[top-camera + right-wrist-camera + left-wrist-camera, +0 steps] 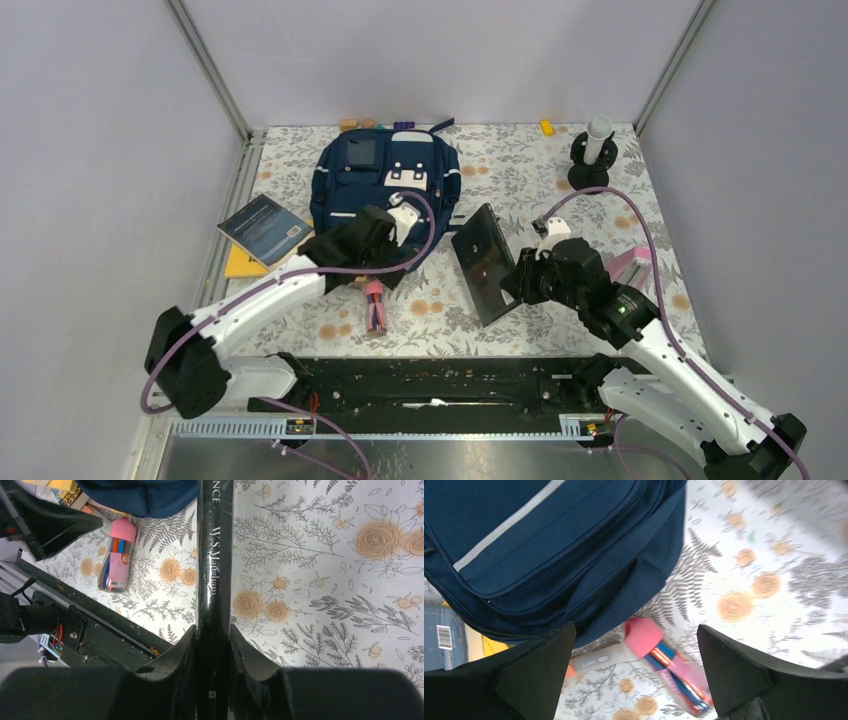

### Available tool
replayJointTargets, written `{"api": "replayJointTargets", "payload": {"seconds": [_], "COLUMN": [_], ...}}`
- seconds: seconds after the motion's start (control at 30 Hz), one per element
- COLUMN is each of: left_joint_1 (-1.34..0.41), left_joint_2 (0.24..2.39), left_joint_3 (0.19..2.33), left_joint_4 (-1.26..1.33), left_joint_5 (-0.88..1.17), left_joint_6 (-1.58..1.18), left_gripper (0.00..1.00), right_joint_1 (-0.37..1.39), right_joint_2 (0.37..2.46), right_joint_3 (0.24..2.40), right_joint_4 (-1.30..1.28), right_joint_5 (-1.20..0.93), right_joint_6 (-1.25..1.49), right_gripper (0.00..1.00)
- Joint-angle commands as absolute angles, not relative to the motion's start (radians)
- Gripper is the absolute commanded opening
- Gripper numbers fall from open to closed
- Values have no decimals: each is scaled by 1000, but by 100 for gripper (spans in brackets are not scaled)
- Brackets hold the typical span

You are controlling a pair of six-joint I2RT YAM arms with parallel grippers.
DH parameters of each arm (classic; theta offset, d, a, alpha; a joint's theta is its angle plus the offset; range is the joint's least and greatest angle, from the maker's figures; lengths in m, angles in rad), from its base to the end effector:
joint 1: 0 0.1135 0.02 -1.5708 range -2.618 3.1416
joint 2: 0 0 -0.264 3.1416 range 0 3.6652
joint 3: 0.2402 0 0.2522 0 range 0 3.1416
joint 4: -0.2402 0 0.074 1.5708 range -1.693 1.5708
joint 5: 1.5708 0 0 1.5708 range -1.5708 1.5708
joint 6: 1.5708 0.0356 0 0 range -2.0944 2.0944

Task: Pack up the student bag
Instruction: Pick up the book from the center of the board.

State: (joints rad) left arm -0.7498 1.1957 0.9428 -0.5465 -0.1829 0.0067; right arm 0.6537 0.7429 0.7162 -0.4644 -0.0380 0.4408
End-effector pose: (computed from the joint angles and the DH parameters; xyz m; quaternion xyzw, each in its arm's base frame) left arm 0.1884 -0.1666 0.2778 0.3088 0.8701 -0.0572 0.3798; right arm 0.1331 0.1036 0.2938 -0.1008 0.8517 0.2813 0.4304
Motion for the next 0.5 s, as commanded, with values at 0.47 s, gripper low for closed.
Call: {"api": "replayJointTargets", "payload": {"seconds": [0.47], "left_joint_1": [-652], "left_joint_2": [1568], "left_joint_3": [1194], "left_joint_4": [-610], "left_joint_5": [-276], "left_joint_6": [153], "left_gripper": [61], "right_joint_1": [638], "right_joint_2": [526], "right_joint_3": [591], "right_joint_4": [-363], "right_joint_5": [-166], "right_joint_6": [528], "right_gripper": [0]}}
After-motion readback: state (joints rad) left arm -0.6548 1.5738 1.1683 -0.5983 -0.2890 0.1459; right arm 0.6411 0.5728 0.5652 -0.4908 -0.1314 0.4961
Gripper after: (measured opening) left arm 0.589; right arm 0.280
